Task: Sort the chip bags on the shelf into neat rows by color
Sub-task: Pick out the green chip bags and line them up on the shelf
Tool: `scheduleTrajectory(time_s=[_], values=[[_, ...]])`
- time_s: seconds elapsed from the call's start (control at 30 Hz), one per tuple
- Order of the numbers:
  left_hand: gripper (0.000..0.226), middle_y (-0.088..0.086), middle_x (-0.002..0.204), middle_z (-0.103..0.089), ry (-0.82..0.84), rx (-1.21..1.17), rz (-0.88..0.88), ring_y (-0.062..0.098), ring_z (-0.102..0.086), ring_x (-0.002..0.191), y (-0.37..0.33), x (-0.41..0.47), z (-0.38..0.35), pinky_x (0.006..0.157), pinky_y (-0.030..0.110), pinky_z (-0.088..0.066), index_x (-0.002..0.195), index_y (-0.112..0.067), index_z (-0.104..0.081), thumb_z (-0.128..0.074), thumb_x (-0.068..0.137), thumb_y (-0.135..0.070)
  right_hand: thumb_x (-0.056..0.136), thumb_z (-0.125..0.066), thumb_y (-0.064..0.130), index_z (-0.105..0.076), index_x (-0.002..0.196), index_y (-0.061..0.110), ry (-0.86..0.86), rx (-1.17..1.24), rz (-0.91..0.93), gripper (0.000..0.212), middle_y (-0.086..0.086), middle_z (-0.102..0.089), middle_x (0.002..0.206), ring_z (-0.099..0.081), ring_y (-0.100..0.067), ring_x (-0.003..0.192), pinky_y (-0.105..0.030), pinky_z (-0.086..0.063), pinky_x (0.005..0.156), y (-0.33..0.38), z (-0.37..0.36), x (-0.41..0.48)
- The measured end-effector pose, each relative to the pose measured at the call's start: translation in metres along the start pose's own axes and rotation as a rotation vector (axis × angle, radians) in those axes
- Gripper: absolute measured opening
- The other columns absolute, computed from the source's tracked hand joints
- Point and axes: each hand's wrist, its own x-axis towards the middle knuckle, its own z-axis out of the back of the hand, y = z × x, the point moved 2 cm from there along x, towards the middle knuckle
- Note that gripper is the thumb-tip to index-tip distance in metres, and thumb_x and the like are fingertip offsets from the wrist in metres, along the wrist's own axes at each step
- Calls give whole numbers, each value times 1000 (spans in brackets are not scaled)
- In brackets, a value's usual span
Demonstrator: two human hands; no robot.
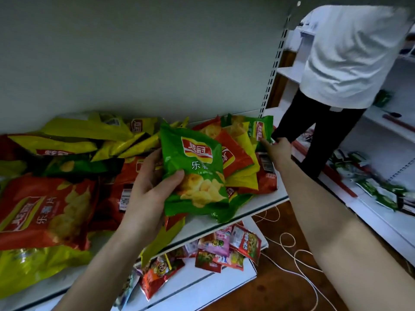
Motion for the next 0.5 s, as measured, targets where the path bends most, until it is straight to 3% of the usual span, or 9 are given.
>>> scheduleTrajectory(time_s=[0.07,0.13,0.23,0.3,0.4,0.5], values=[[57,6,105,-71,4,-3,9,23,-71,84,2,3,-5,57,26,-56,122,-28,-52,-61,68,-10,77,-73,35,-54,92,4,-9,100,-26,39,-7,-57,83,-55,-21,76,-30,-41,67,-3,3,2],[55,0,97,-73,5,-6,2,22,-71,83,2,6,-14,56,27,-56,120,-28,-53,-61,68,-11,75,-74,37,-52,85,11,-24,215,-38,35,-6,-55,83,-55,-20,79,-31,-43,70,0,11,6],[49,-4,91,-74,-3,-34,-24,21,-71,83,4,7,-29,56,27,-56,111,-33,-56,-60,68,-10,79,-72,28,-58,107,9,-138,476,-68,37,-10,-59,103,-60,-24,95,-37,-52,83,20,37,9],[47,-5,90,-74,-32,-69,-30,20,-72,82,9,5,-39,54,28,-56,107,-37,-57,-59,68,-10,84,-67,19,-54,114,7,-191,714,-76,35,-9,-59,102,-62,-21,88,-35,-54,79,41,65,3],[50,-5,96,-73,-85,-126,-27,20,-71,85,16,-1,-50,57,35,-58,106,-43,-58,-59,69,-10,89,-60,13,-54,100,16,55,1001,-112,13,-3,-63,94,-64,-15,79,-34,-57,70,61,101,-13],[49,-3,102,-72,-110,-177,-37,24,-69,92,27,-8,-60,71,44,-57,110,-42,-59,-55,77,-6,91,-48,9,-56,89,15,499,893,-70,10,0,-68,79,-64,-14,70,-24,-54,52,74,122,-53]])
